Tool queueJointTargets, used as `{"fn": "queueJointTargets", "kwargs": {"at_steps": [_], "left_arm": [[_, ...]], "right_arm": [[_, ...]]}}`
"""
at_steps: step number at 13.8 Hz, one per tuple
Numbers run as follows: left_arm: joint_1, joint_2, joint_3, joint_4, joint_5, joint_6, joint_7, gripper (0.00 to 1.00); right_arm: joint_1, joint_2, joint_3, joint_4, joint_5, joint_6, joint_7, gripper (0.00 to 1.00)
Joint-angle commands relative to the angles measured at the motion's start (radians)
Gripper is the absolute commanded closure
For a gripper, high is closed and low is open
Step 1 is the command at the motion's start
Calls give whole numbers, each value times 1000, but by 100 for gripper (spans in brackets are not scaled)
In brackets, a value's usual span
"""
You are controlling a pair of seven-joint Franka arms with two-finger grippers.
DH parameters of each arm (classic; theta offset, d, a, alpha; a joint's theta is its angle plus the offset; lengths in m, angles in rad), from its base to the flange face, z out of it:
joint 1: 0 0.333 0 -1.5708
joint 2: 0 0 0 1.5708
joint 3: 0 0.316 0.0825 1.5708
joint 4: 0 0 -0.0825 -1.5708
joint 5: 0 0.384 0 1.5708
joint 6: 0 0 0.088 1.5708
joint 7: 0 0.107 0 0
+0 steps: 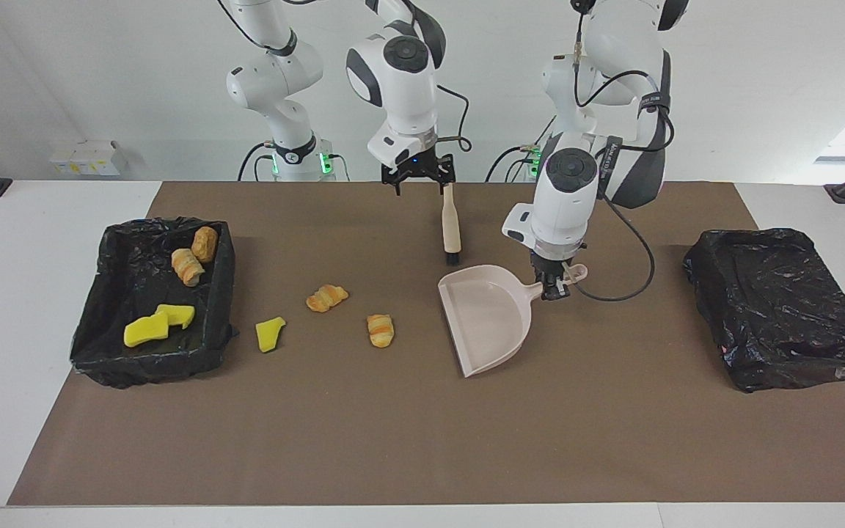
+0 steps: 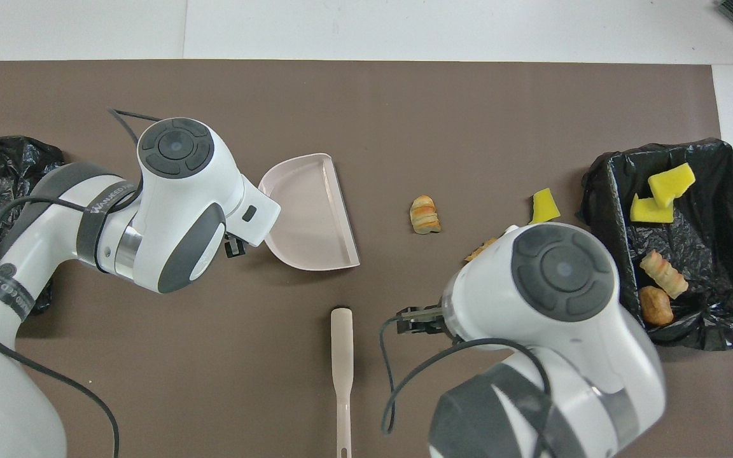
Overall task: Sweep and dump trash in bin
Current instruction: 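Hold the dustpan with the left gripper while the right gripper reaches the brush, then grasp the beige brush handle with the right gripper and lift it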
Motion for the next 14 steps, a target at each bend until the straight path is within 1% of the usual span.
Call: {"fn": "queueJointTargets", "kwargs": {"at_steps": [1, 3, 4, 5, 8, 9, 10, 12, 13, 14], "left_arm": [[-32, -31, 12, -54, 22, 62, 5, 100], [-35, -23, 11, -55, 22, 85, 2, 100], [-37, -23, 11, -79, 22, 126, 2, 100], [-37, -29, 11, -98, 22, 140, 2, 100], [-37, -37, 11, -112, 22, 134, 3, 100], [-37, -40, 11, -120, 22, 133, 3, 100], [-37, -41, 9, -123, 22, 131, 5, 100], [-47, -54, 6, -130, 22, 87, 8, 100], [-55, -57, 8, -141, 22, 97, 8, 100], [-57, -57, 8, -141, 24, 97, 8, 100]], "right_arm": [[99, 50, -7, -13, 20, 81, 157, 0], [165, 74, -6, -49, 3, 114, 231, 0], [196, 77, -7, -81, 3, 154, 268, 0], [209, 76, -7, -117, 3, 185, 282, 0], [244, 59, -7, -177, 3, 199, 286, 17], [247, 59, -7, -183, 3, 203, 294, 20], [247, 59, -7, -183, 3, 203, 308, 27], [247, 61, -7, -183, 3, 203, 310, 40], [246, 61, -7, -183, 3, 202, 310, 55], [246, 59, -7, -183, 3, 199, 310, 84]]}}
